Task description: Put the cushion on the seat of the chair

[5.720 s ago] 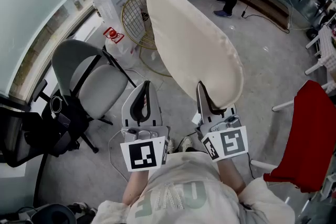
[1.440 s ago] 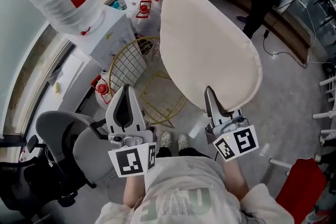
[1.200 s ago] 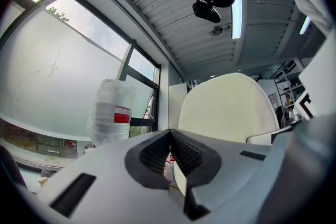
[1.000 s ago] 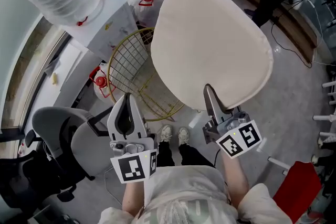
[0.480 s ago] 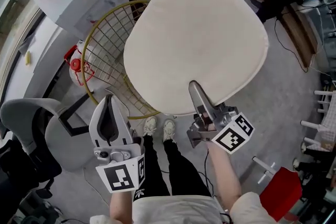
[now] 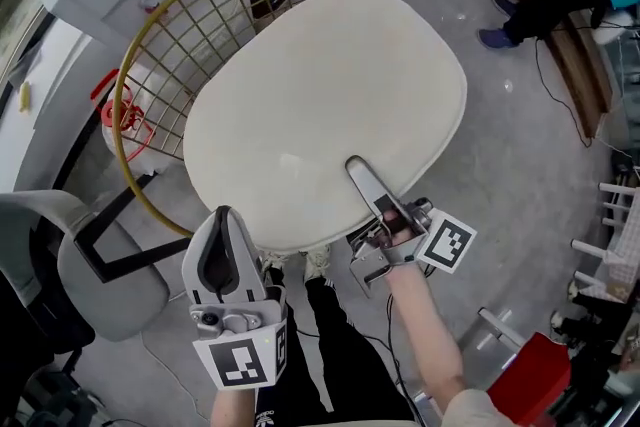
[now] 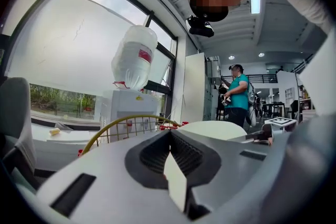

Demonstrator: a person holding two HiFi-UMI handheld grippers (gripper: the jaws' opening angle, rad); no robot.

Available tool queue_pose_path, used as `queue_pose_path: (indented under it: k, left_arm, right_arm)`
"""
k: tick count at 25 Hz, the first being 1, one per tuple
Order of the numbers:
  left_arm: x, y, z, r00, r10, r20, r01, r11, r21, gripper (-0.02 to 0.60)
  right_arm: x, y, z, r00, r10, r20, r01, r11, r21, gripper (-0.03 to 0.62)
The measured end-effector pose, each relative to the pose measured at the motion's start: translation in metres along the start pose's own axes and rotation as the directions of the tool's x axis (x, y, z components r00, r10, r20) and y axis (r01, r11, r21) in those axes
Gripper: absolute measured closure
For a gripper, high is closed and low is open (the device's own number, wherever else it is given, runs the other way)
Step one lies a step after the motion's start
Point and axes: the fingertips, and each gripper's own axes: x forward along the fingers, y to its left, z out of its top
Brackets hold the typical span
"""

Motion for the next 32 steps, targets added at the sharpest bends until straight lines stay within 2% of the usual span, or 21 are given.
queue_pose_path:
  k: [4,16,20,25,32]
  left_arm:
    - [0.003,0.007,-0.028,1.0,0.023,-0.021,-0.023,1.0,-0.008,0.568]
    - [-0.004,0.018,-0.063,0.995,0.065,-0.08,-0.066,0.998,-0.008,0.568]
    - [-0.002,0.017,-0.067,0.994,0.075,-0.081,-0.076,0.997,-0.013,0.568]
    - [0.0,0.01,-0.066,0.996,0.055,-0.074,-0.053,0.998,0.025,0.568]
    - [-0.001,0.009,-0.064,0.995,0.054,-0.08,-0.053,0.998,0.02,0.568]
  right_arm:
    - [0.01,-0.032,-0.011,1.0,0.007,-0.021,-0.005,0.995,0.1,0.551]
    - [0.02,-0.08,-0.033,0.998,0.022,-0.067,-0.004,0.966,0.257,0.551]
    - [0.023,-0.089,-0.04,0.996,0.019,-0.085,0.005,0.96,0.282,0.551]
    - [0.018,-0.098,-0.049,0.995,0.004,-0.095,0.023,0.959,0.282,0.551]
    - [0.013,-0.11,-0.05,0.996,-0.016,-0.084,0.039,0.959,0.281,0.551]
